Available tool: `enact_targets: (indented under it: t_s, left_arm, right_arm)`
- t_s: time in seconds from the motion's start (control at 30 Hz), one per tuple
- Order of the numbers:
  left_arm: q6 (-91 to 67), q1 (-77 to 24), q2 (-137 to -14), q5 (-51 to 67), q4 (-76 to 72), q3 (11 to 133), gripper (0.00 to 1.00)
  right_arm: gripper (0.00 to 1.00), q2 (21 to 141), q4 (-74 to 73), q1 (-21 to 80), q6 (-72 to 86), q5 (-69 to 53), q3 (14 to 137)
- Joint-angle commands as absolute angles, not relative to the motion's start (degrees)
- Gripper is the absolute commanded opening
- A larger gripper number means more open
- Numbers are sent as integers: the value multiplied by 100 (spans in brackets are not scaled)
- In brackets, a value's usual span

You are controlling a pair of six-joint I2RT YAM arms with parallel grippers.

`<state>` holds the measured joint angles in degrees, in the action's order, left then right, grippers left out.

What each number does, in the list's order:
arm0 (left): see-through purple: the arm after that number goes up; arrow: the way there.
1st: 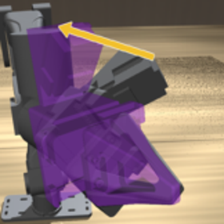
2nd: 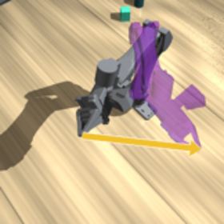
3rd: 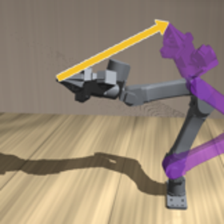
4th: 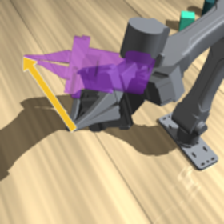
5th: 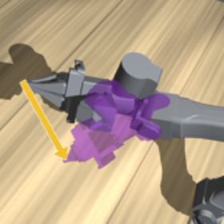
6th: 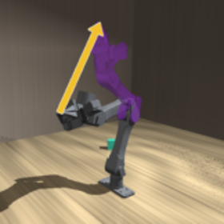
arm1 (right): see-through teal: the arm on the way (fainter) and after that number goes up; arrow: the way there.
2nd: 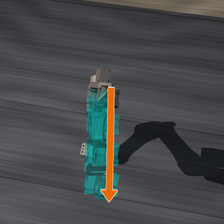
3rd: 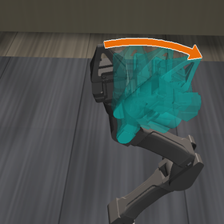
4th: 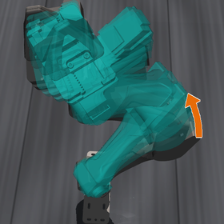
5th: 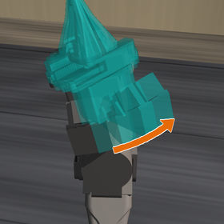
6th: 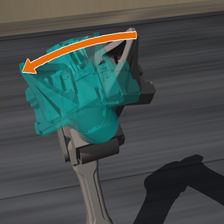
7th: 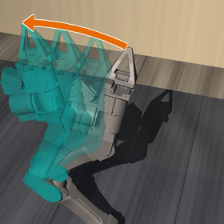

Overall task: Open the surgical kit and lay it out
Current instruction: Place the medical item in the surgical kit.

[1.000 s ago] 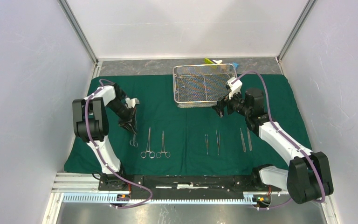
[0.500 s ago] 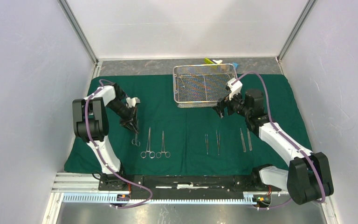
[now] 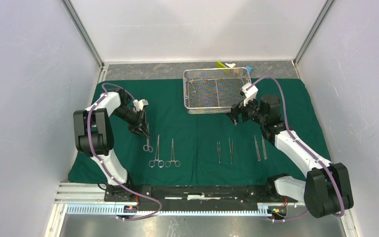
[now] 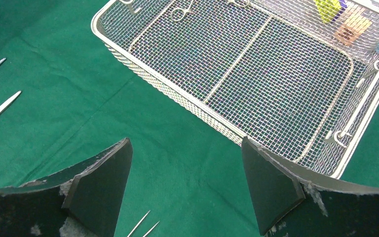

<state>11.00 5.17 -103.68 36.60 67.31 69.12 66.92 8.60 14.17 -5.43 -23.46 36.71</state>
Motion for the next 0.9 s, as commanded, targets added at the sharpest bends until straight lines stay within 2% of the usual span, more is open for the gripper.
enact_targets:
  t_s: [0.0,0.2,0.5,0.87]
  left_arm:
    - [988,527,-10200,3592,6829,6991,2]
    - [1158,531,-10605,2879,7291,7348,3]
    - [1189,527,-11159,2623,7372,7425,5]
    - [1031,525,-11333,2324,7269,7370,16]
  right_arm:
    - [88,6586,1096,1398,-563,-2342,3656]
    - [88,6611,1119,1397,-562,-2337,3648]
    - [89,6673,1160,1393,-580,-2292,3635]
    - [89,6743,1176,1395,-600,-2209,3618]
